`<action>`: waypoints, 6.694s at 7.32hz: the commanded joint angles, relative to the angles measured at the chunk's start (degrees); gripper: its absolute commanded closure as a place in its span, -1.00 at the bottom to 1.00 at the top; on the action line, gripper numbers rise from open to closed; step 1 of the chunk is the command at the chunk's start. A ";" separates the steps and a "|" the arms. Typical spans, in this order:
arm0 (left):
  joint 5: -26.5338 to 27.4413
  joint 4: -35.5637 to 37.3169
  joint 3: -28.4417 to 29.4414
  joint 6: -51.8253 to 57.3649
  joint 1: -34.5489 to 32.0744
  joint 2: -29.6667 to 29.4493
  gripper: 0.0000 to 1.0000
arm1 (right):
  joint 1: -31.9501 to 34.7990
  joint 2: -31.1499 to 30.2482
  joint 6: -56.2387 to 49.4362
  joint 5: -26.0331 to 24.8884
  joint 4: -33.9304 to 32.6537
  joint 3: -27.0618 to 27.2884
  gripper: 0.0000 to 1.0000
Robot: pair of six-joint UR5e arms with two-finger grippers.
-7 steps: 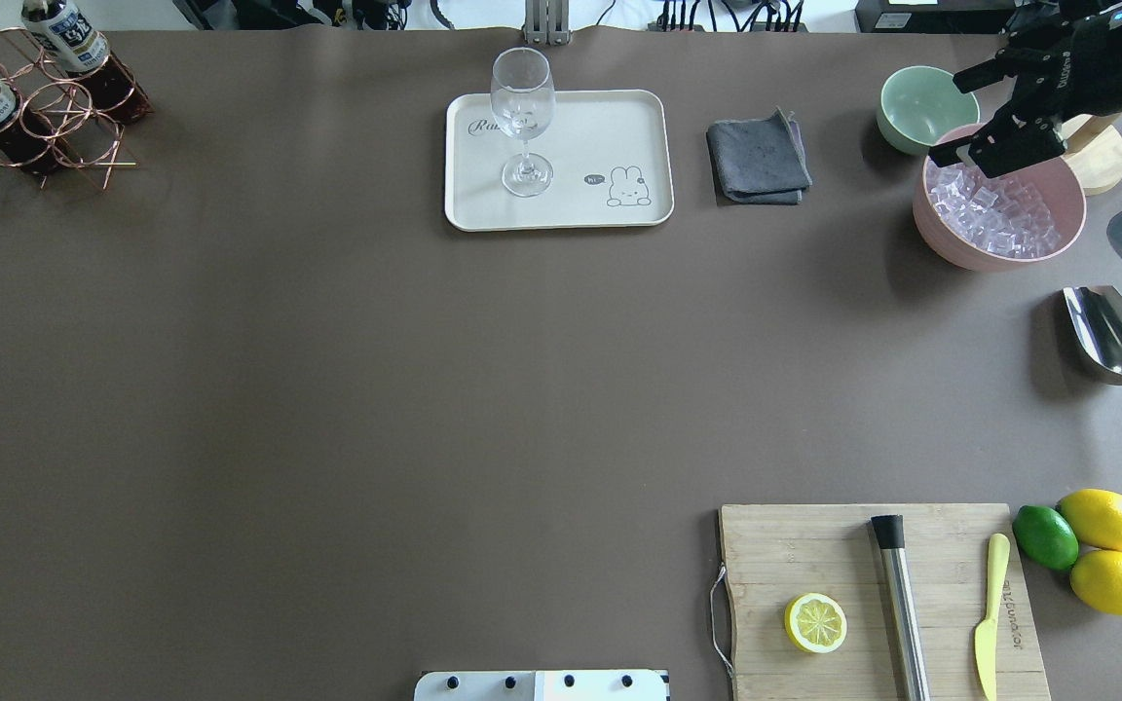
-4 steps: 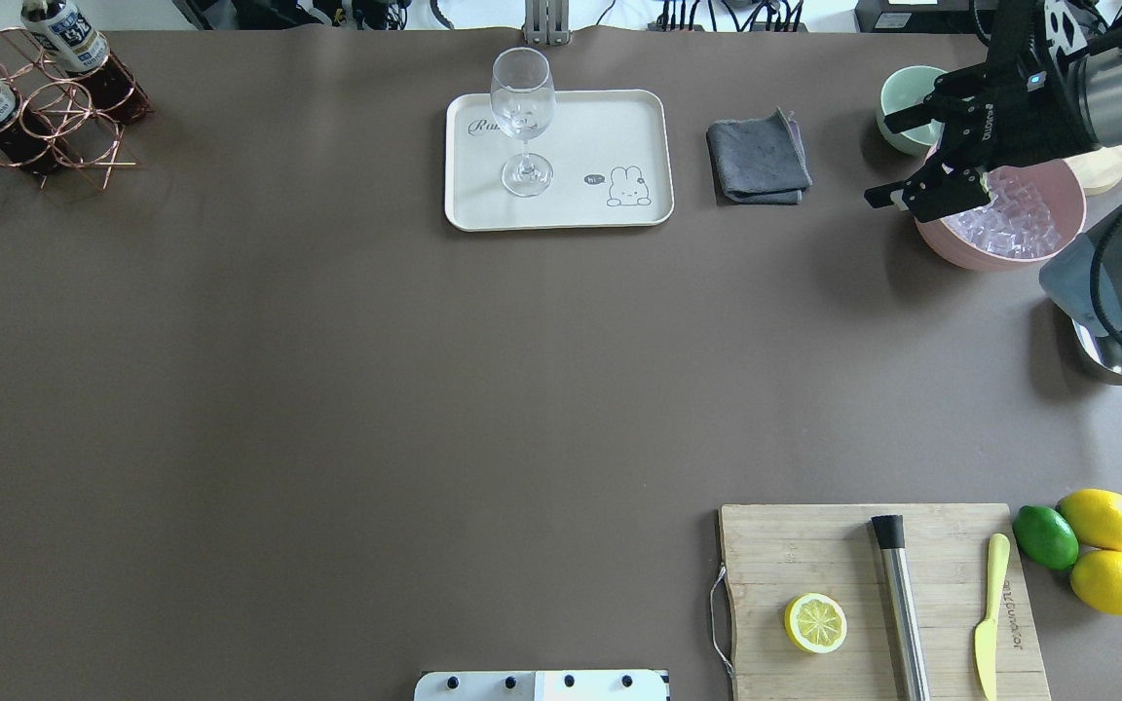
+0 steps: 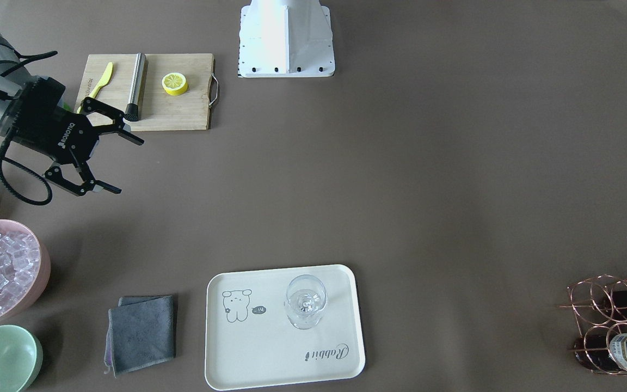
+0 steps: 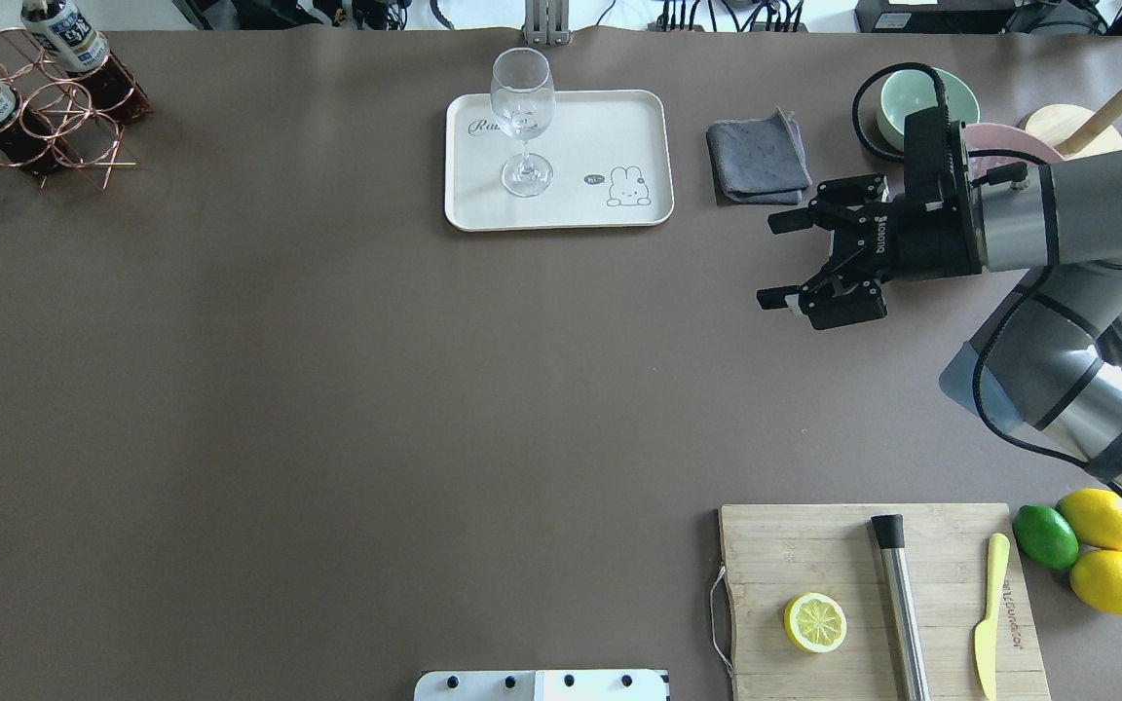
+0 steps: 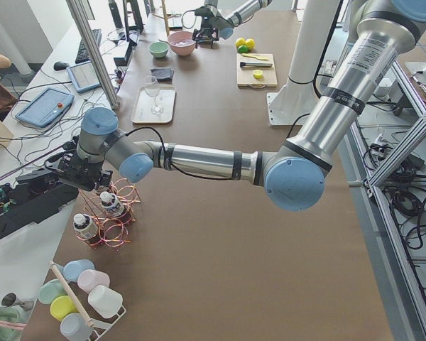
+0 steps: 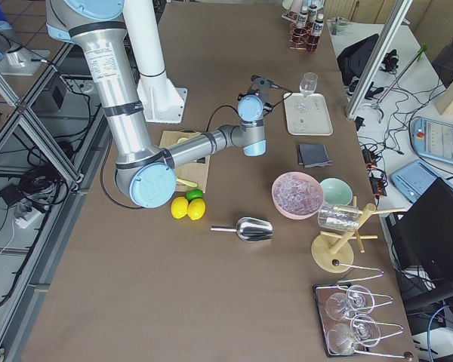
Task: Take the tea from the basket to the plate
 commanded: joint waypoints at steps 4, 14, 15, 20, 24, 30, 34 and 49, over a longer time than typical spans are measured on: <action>1.76 -3.39 1.81 -4.88 1.48 -0.60 -0.03 | -4.46 1.98 1.03 -6.74 14.67 -1.99 -1.00; -2.81 18.29 -28.51 -4.80 -1.33 7.87 1.00 | -5.52 1.02 -1.89 -0.86 13.35 -2.69 -0.96; -2.81 23.10 -36.87 -4.97 -1.25 11.41 1.00 | -5.60 0.93 -1.89 -0.94 13.35 -2.87 -0.96; -2.63 42.98 -58.18 -18.57 8.30 11.62 1.00 | -5.52 0.14 -1.89 -0.86 13.52 -2.69 -0.96; -1.41 43.63 -50.96 -26.23 23.59 -3.90 1.00 | -5.52 0.14 -1.98 -0.94 13.61 -2.95 -0.95; 8.71 48.64 -47.85 -34.23 38.47 -17.03 1.00 | -5.16 -2.14 -2.06 -1.03 15.36 -2.52 -0.95; 14.38 51.17 -48.12 -40.03 45.83 -21.76 1.00 | -4.72 -3.38 -1.89 -1.29 17.66 -2.51 -0.95; 26.28 51.19 -42.23 -41.80 55.71 -26.18 1.00 | -4.37 -2.68 -1.89 -1.56 17.57 -2.43 -0.95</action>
